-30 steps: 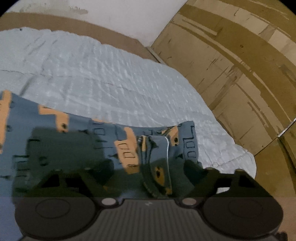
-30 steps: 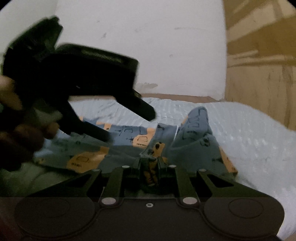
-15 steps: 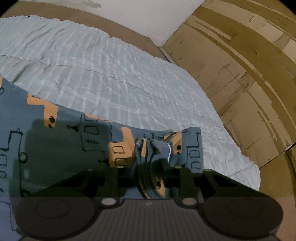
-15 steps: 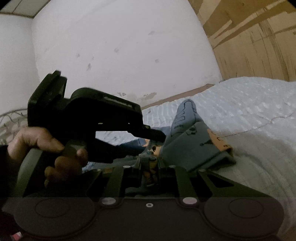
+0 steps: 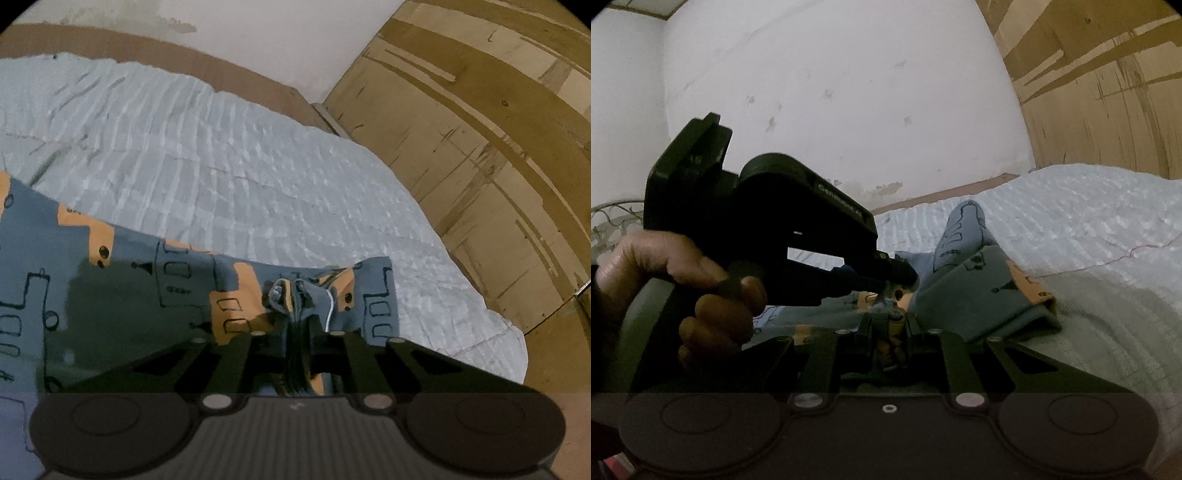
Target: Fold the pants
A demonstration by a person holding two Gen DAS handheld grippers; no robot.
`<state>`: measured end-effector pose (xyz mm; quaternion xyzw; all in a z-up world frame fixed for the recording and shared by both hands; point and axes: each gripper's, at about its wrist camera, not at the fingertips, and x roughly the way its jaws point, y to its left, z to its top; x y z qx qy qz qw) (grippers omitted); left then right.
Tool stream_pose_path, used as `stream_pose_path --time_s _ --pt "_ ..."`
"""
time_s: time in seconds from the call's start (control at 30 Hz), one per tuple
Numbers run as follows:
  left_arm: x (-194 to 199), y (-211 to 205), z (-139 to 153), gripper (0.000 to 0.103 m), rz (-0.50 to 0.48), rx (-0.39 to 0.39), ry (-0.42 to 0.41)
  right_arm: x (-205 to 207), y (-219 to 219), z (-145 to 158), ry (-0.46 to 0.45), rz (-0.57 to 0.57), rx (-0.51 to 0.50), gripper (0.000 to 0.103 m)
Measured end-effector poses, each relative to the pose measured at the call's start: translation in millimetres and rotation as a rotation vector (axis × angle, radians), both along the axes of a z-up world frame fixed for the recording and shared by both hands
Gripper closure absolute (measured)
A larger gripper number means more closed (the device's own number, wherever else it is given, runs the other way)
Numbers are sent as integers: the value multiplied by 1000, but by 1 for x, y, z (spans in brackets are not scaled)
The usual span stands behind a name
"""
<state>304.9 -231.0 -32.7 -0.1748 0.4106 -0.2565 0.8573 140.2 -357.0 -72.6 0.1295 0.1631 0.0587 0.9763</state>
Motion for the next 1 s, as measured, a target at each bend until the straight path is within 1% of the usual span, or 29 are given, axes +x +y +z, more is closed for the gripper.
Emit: stream_pose_path --time_s 0.13,0.3,0.4,0.5,0.7,0.87,1.0 --pt "-8 2 15 94 5 1 -41 -6 11 5 -26 -28 -76 85" --pt "-13 8 37 94 13 -5 -85 -9 26 24 -56 -52 -172 86" --pt "-15 14 50 94 21 -5 -104 -8 31 36 -61 -55 -167 86" --pt "-16 21 64 94 27 8 -122 -7 40 48 -76 -46 -186 86" --pt "-22 49 88 94 46 49 -127 -8 59 70 -96 9 -198 86" --pt "-32 82 99 94 81 80 -132 -11 70 80 -93 72 -187 86" --pt "-37 110 101 94 109 98 -132 -11 74 81 -85 125 -194 86"
